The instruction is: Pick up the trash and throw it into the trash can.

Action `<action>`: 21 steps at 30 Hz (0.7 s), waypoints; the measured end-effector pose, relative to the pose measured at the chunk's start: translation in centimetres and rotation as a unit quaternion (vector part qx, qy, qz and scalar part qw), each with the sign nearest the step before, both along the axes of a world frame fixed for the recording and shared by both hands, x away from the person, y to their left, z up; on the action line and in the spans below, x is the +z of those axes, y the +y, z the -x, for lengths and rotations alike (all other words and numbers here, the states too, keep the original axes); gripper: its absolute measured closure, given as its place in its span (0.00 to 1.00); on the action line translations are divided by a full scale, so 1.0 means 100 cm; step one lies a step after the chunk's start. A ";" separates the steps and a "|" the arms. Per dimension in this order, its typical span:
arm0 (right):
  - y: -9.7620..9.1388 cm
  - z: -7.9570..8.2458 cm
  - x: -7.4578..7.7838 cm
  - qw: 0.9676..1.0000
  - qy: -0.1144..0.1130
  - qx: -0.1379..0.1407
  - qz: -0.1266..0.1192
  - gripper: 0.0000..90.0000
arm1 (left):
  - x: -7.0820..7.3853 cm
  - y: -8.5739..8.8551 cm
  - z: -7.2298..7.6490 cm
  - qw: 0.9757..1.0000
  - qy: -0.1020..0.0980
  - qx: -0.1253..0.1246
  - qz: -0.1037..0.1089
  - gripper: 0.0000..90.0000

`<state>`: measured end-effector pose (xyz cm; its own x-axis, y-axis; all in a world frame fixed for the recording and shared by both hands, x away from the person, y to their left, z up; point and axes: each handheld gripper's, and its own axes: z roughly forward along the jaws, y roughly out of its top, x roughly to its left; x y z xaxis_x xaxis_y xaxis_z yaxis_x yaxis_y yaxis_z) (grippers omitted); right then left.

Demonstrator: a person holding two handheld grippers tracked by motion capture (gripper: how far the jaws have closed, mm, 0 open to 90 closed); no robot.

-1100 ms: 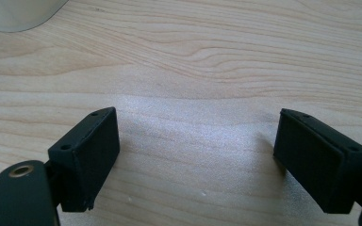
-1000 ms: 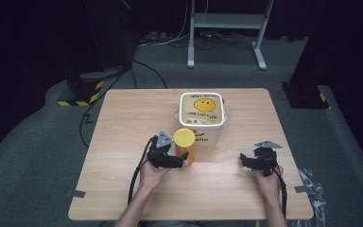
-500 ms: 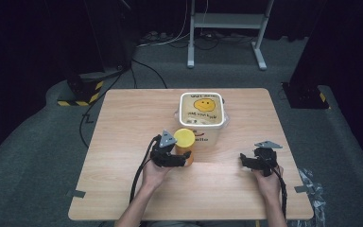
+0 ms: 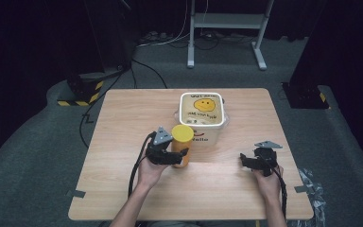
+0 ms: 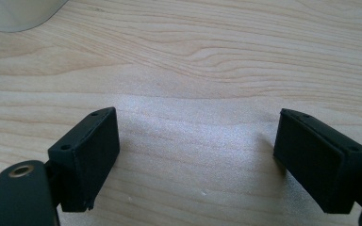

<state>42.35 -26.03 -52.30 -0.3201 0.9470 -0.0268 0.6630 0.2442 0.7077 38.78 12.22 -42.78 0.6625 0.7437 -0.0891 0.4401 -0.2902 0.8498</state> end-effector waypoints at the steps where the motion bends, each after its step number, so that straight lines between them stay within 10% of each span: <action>1: 0.000 0.000 0.000 1.000 0.001 0.000 0.000 0.16 | 0.002 0.002 0.000 1.000 0.000 -0.001 0.003 0.27; 21: 0.000 0.000 0.000 1.000 0.000 0.000 0.000 0.16 | 0.046 0.023 -0.003 1.000 -0.012 -0.002 0.017 0.27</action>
